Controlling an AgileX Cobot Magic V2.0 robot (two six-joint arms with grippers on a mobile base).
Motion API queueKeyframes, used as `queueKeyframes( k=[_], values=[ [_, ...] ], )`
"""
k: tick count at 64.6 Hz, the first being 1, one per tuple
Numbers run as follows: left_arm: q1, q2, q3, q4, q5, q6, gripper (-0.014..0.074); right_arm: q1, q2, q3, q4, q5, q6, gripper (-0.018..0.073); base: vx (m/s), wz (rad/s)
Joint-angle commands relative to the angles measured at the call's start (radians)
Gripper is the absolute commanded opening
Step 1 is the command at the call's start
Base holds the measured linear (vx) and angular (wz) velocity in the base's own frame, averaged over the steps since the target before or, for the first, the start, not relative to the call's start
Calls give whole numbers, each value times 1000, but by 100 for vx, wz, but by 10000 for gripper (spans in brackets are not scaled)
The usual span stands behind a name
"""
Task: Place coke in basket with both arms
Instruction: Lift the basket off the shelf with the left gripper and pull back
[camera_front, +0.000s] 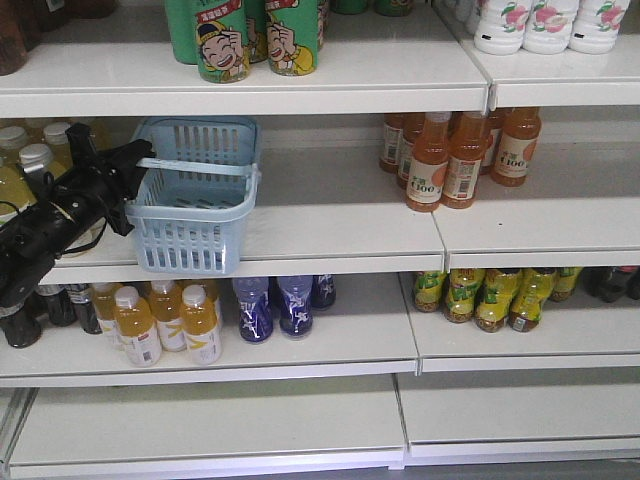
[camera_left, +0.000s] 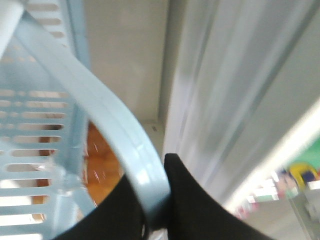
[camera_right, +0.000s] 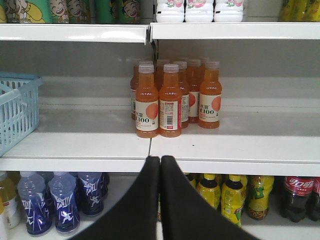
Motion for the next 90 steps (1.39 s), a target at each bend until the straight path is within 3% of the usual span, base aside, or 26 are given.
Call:
queueKeyframes(
  k=[1,12,26,33,66,83,90],
  values=[
    [-4,-56,-22,77,-200,-35,-8,-6,17,5,-8,-72,-2,-10,0,0],
    [-4,-62,-22,259,-296,-149,-8,-6,17,5,-8,-72,-2,-10,0,0],
    [-7,-133,-22,602,-296,-149,-8,-6,17,5,-8,-72,-2,-10,0,0],
    [-26,-200,4,701,-296,-149,-8,-6,17,5,-8,-72,-2,-10,0,0],
    [-240,-570,318,768,-296,-148,-8,-6,17,5,-8,-72,-2,-10,0,0],
    [-306,-759,378,758,-296,-148,-8,-6,17,5,-8,-72,-2,-10,0,0],
    [-319,-823,377,718,-296,-148,-8,-6,17,5,-8,-72,-2,-10,0,0]
  ],
)
